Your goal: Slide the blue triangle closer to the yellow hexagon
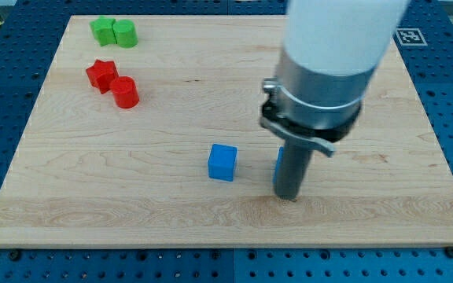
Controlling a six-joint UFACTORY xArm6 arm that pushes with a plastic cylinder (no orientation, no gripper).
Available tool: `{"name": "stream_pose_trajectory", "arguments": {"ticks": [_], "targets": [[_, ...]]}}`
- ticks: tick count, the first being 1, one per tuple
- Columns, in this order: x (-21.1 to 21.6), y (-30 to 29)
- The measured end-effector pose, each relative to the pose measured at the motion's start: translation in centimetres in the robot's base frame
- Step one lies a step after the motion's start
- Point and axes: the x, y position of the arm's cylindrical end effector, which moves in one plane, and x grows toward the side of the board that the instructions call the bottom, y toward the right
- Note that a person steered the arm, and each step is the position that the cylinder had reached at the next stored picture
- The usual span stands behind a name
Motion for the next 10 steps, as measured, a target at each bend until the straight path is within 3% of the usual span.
{"name": "stream_pose_trajectory", "arguments": {"ticks": [2, 8, 10], "targets": [[-1.6, -2.6], [-5.0, 6.1], [-2.3, 5.9]]}}
